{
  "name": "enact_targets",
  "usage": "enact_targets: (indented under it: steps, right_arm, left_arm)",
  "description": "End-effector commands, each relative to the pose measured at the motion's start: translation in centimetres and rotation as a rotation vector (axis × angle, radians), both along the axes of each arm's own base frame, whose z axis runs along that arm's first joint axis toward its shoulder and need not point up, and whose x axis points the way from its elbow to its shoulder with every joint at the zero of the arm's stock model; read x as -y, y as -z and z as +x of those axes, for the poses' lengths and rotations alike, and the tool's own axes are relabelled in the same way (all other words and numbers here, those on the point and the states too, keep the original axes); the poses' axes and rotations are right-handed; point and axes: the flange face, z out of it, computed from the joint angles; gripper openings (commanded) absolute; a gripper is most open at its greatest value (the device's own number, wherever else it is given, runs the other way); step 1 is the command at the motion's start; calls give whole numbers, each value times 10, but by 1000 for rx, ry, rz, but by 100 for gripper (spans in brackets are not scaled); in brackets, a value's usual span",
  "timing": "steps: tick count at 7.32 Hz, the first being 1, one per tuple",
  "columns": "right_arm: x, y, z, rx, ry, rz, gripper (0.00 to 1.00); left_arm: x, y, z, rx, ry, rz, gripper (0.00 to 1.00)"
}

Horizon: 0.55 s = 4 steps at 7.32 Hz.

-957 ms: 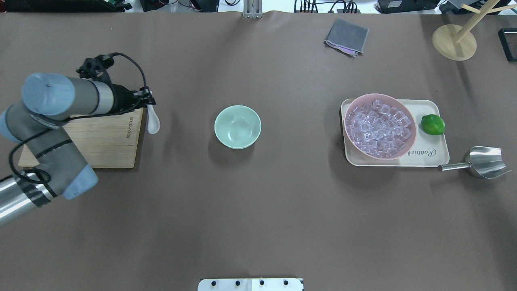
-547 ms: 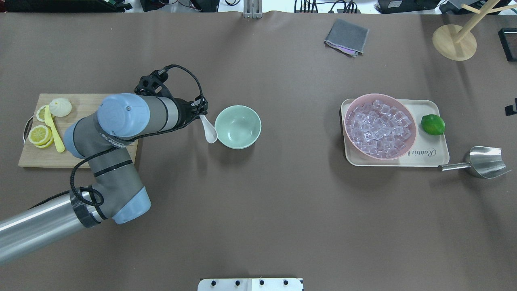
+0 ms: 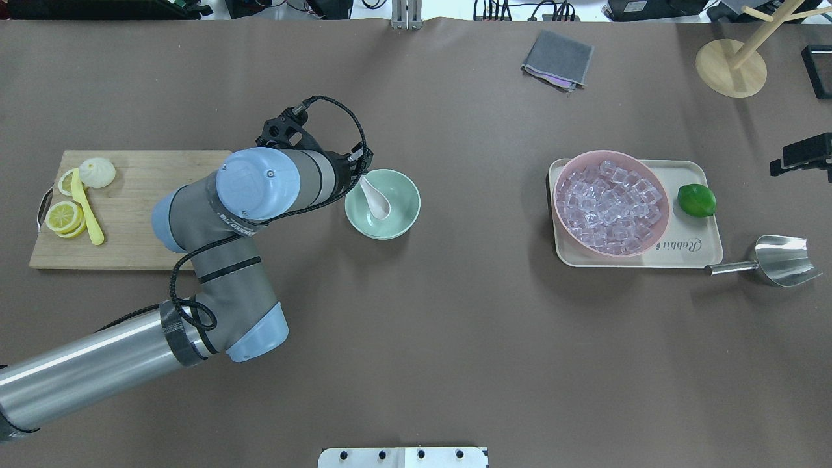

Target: Put spoon and ice into bowl

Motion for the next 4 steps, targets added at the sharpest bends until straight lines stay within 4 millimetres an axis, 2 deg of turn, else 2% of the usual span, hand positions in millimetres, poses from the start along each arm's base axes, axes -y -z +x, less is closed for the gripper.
enact_targets:
  steps: [1,2,3,4]
  right_arm:
    - [0,15,-15,20,-10,-15,99]
    - [-3,15,-20,22,-5,-27,100]
    - [-6,14,-31,9,11,-25,99]
    - [-8,15,-38,-12,8,-29,100]
  left_arm:
    - [-2,0,6,31,24,1,20]
    - [-7,-4,8,47,7,18,50]
    - [-17,-3,4,94,-36,106,79]
    - [-30,-14,-9,158,-82,188,98]
